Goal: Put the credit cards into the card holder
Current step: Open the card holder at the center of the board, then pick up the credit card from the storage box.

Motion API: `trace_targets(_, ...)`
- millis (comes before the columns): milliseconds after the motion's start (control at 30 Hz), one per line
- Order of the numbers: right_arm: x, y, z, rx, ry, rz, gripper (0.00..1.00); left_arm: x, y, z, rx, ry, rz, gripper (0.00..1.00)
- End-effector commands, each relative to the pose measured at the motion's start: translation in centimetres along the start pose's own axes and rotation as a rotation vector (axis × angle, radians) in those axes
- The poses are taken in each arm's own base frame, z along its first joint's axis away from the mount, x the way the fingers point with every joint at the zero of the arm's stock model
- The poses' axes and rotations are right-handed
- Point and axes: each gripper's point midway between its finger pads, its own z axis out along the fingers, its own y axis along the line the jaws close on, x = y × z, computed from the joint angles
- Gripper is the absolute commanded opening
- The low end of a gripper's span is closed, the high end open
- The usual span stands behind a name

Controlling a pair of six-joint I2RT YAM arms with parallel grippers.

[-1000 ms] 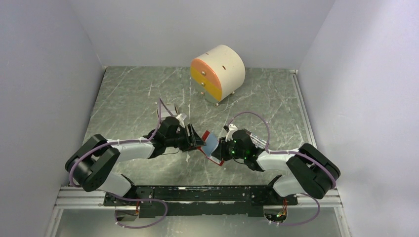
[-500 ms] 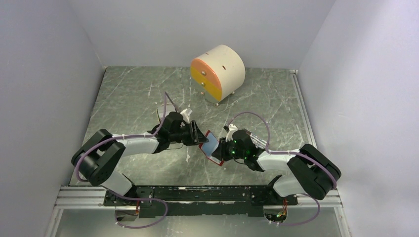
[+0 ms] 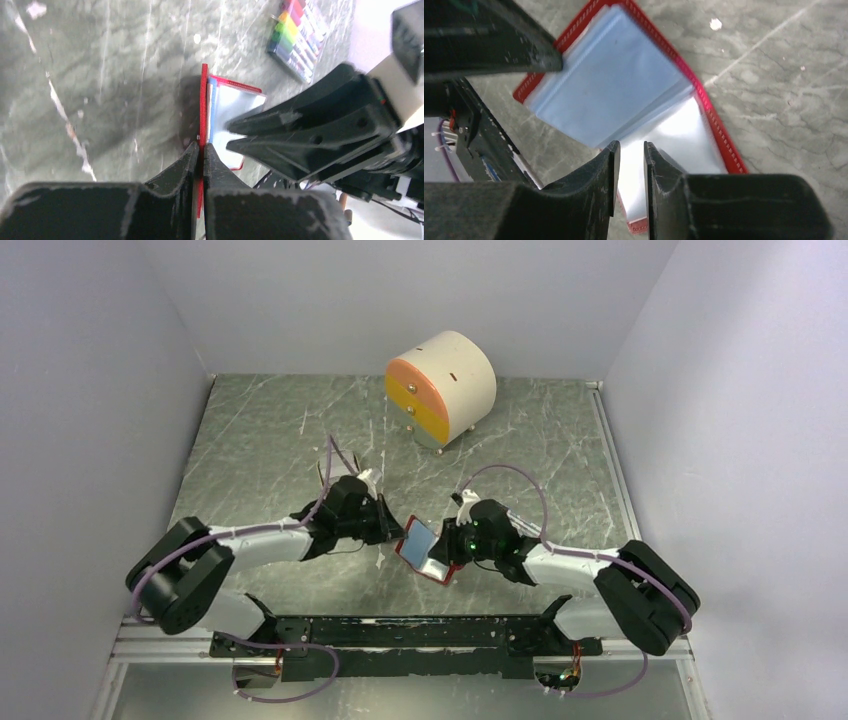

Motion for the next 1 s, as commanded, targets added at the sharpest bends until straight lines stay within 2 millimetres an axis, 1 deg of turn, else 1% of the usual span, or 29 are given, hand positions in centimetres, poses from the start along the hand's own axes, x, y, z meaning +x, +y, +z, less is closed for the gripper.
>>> trace_targets(0,-2.2,1.9,0.0,-0.054,-0.026,-0.007,0.29,1.3,1.5,-1.5,-0.104,-0.052,0.003,0.09)
trace_targets(100,-3.7,3.4,0.2,-0.100,-0.048,0.009,0.29,2.4,2.3,-2.8,-0.144,-0.094,-0.014,0.09)
trace_targets(233,-6.8,4.9,0.8,-0.117,-0.096,0.044,0.31,3.3,3.5,-4.5,-0.168,-0.164,-0.061,0.09)
trace_targets(367,-9.7,5.7,2.2,-0.110,-0.119,-0.015,0.34,3.4,5.2,-5.9,-0.220,-0.225,-0.102,0.09)
trace_targets(467,-11.8,6.7,4.3,-0.141,-0.095,-0.163,0.39,3.6,6.0,-6.8,-0.253,-0.238,-0.124,0.09)
trace_targets(500,-12.2,6.7,5.2,-0.137,-0.069,-0.214,0.41,3.7,6.4,-7.1,-0.269,-0.238,-0.131,0.09)
trace_targets(567,-13.9,6.6,6.8,-0.090,-0.063,-0.315,0.44,3.9,6.9,-7.6,-0.298,-0.237,-0.142,0.09)
trace_targets(667,-16.6,7.7,8.3,-0.084,-0.126,-0.470,0.48,4.1,7.6,-8.4,-0.337,-0.238,-0.150,0.09)
trace_targets(733,-18.1,8.7,8.8,-0.104,-0.217,-0.615,0.52,4.3,8.1,-9.0,-0.363,-0.237,-0.156,0.09)
trace_targets(833,-19.3,9.4,10.0,-0.088,-0.260,-0.773,0.56,4.4,8.5,-9.8,-0.382,-0.249,-0.176,0.09)
trace_targets(967,-19.8,9.1,13.0,-0.076,-0.190,-0.909,0.64,4.1,8.7,-10.9,-0.381,-0.286,-0.194,0.09)
